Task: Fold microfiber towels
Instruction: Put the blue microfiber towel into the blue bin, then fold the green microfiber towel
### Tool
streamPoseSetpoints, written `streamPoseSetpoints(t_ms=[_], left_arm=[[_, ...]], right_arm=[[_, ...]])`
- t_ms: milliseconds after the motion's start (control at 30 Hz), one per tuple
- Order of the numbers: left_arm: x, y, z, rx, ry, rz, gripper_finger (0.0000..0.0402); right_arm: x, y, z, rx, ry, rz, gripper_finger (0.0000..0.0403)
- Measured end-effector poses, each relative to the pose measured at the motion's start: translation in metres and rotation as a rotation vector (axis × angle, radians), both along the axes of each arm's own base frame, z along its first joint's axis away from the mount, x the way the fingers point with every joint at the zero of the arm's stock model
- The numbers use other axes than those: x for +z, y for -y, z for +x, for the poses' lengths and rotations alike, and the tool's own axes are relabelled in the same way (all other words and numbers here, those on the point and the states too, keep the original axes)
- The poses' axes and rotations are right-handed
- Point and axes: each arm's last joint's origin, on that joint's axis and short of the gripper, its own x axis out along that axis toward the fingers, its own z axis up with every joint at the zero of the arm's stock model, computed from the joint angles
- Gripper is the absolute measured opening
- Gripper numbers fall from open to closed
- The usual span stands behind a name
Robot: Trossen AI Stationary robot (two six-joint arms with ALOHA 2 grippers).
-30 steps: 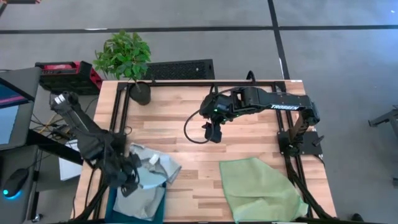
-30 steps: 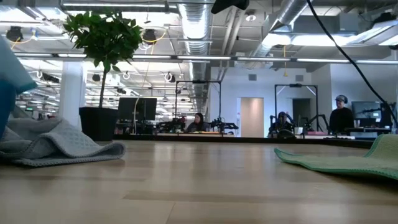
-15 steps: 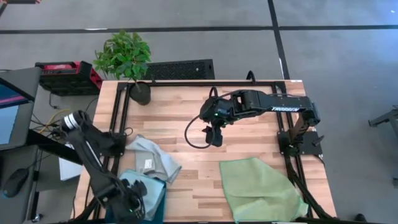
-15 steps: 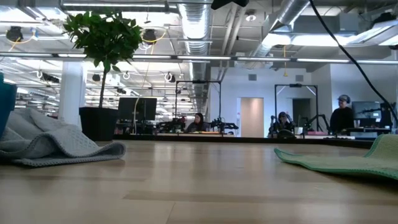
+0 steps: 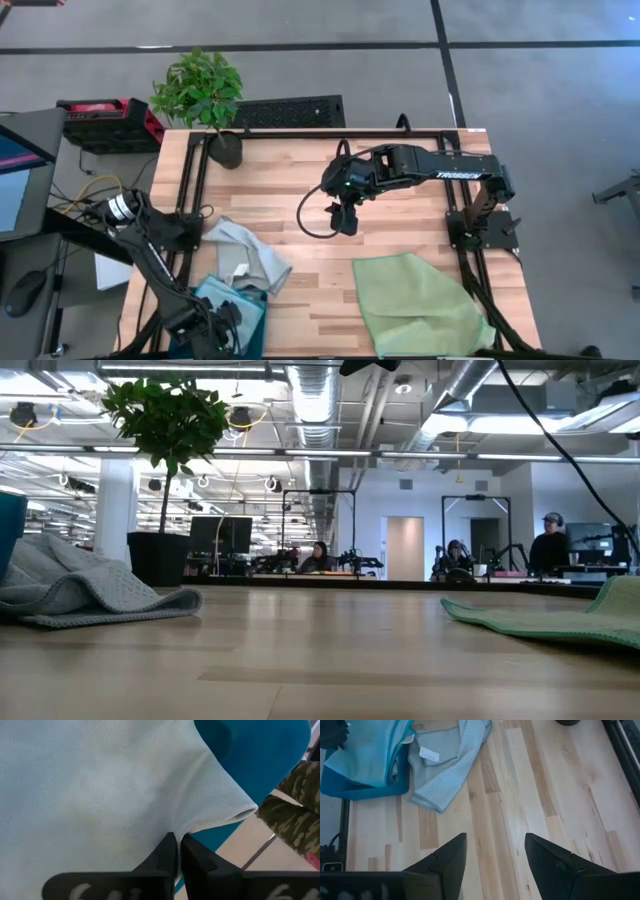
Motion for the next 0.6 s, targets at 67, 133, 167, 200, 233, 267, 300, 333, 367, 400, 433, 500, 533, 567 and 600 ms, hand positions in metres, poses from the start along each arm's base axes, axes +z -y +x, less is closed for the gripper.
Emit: streamPoseSetpoints(t_ms=[67,133,167,200,233,267,300,333,367,400,433,500,533,567,600], left_arm=[[0.0,0.0,0.001,-0.008,0.004,-0.001,0.0013],[0.0,0.0,0.001,-0.01,0.006,-0.001,0.0027],[0.0,0.0,0.001,-0.009,0.007,-0.002,0.0037],[0.0,-0.001,0.002,-0.007,0.007,-0.002,0.0047],[0.0,-0.001,0.002,-0.007,0.007,-0.002,0.0058],[0.0,-0.001,0.002,-0.005,0.007,-0.002,0.0069],[0.0,-0.001,0.003,-0.002,0.009,0.0,0.0081],[0.0,-0.002,0.003,-0.001,0.009,0.0,0.009],[0.0,-0.002,0.004,-0.004,0.01,0.001,0.0099],[0.0,-0.003,0.004,-0.009,0.011,0.0,0.0106],[0.001,-0.003,0.004,-0.014,0.009,-0.003,0.0112],[0.004,-0.004,0.003,-0.026,0.014,-0.01,0.0119],[0.007,-0.006,0.003,-0.029,0.019,-0.015,0.0121],[0.011,-0.007,0.001,-0.034,0.024,-0.019,0.0122],[0.015,-0.01,0.0,-0.04,0.033,-0.021,0.0123]], right_arm=[[0.0,0.0,0.0,0.0,0.0,0.0,0.0225],[0.0,0.0,0.0,0.0,0.0,0.0,0.0225],[0.0,0.0,0.0,0.0,0.0,0.0,0.0225],[0.0,0.0,0.0,0.0,-0.001,0.0,0.0225],[0.0,0.0,0.0,-0.001,-0.002,0.0,0.0225],[0.0,0.0,0.0,-0.001,-0.003,0.0,0.0225],[0.0,0.0,0.0,-0.001,-0.004,0.0,0.0225],[0.0,0.0,-0.001,0.0,-0.011,0.0,0.0225],[0.0,0.0,-0.003,0.0,-0.021,0.0,0.0225],[0.0,0.0,-0.005,-0.001,-0.033,-0.001,0.0225],[0.001,0.0,-0.008,-0.003,-0.042,0.0,0.0225],[0.006,-0.001,-0.018,-0.015,-0.061,0.01,0.0225],[0.01,-0.002,-0.025,-0.017,-0.071,0.015,0.0225],[0.014,-0.003,-0.032,-0.024,-0.081,0.022,0.0225],[0.017,-0.004,-0.039,-0.031,-0.093,0.028,0.0225]])
